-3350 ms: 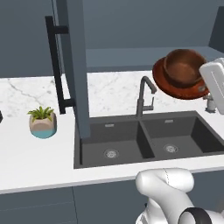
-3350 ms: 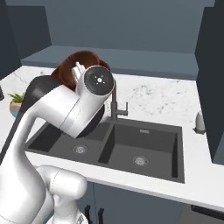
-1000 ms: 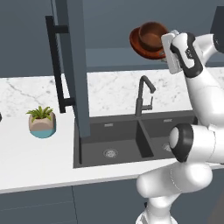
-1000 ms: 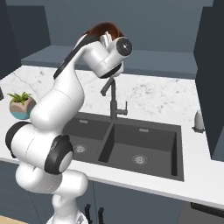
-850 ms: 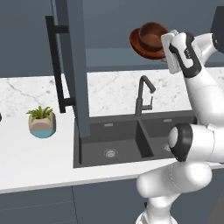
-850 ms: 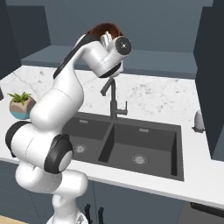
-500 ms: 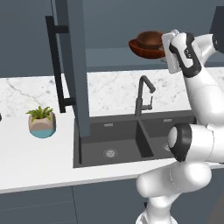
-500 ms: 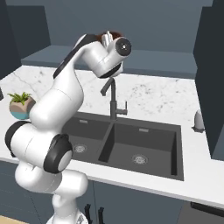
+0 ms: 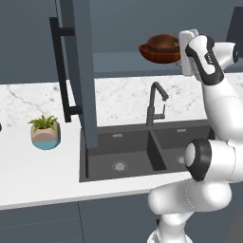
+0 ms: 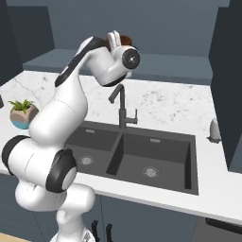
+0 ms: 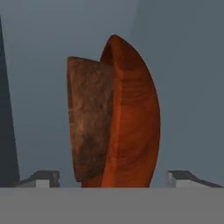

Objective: Pick up the bowls on the counter and stack them on top of one another in the open cabinet. Place the smaller bowl on top of the larger bowl.

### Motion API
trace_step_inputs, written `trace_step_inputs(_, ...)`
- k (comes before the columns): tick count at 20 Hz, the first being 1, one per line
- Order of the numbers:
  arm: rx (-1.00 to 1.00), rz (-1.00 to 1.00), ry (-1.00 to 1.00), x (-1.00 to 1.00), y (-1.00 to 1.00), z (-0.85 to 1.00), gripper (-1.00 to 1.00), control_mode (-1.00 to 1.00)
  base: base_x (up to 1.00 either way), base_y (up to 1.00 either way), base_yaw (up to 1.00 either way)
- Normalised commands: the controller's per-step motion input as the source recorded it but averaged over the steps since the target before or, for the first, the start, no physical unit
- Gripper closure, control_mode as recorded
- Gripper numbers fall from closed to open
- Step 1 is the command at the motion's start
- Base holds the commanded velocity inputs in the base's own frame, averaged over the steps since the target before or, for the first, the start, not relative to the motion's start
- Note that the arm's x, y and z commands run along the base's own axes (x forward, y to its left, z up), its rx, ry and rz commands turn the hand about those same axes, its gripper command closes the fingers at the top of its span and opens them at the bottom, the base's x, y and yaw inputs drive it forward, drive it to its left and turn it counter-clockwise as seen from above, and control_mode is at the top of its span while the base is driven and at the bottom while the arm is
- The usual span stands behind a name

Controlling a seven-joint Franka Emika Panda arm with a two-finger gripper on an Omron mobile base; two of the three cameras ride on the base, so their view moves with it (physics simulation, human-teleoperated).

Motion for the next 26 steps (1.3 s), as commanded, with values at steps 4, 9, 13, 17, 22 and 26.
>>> trace_step_inputs(4, 0.00, 0.00, -0.14, -0.65, 0.00, 0.33, -1.00, -1.00, 0.00, 0.00, 0.00)
trace_step_inputs(9, 0.00, 0.00, -0.02, -1.00, 0.00, 0.04, -1.00, -1.00, 0.00, 0.00, 0.00)
trace_step_inputs(13, -0.04, 0.00, 0.08, -1.00, -0.01, 0.00, -1.00, -1.00, 0.00, 0.00, 0.00)
trace_step_inputs(17, -0.26, 0.02, 0.42, -1.00, 0.04, -0.03, -1.00, -1.00, 0.00, 0.00, 0.00)
trace_step_inputs(22, -0.31, 0.13, 0.55, -1.00, 0.00, -0.19, -1.00, -1.00, 0.00, 0.00, 0.00)
trace_step_inputs(26, -0.21, 0.18, 0.40, -1.00, 0.00, -0.56, -1.00, -1.00, 0.00, 0.00, 0.00)
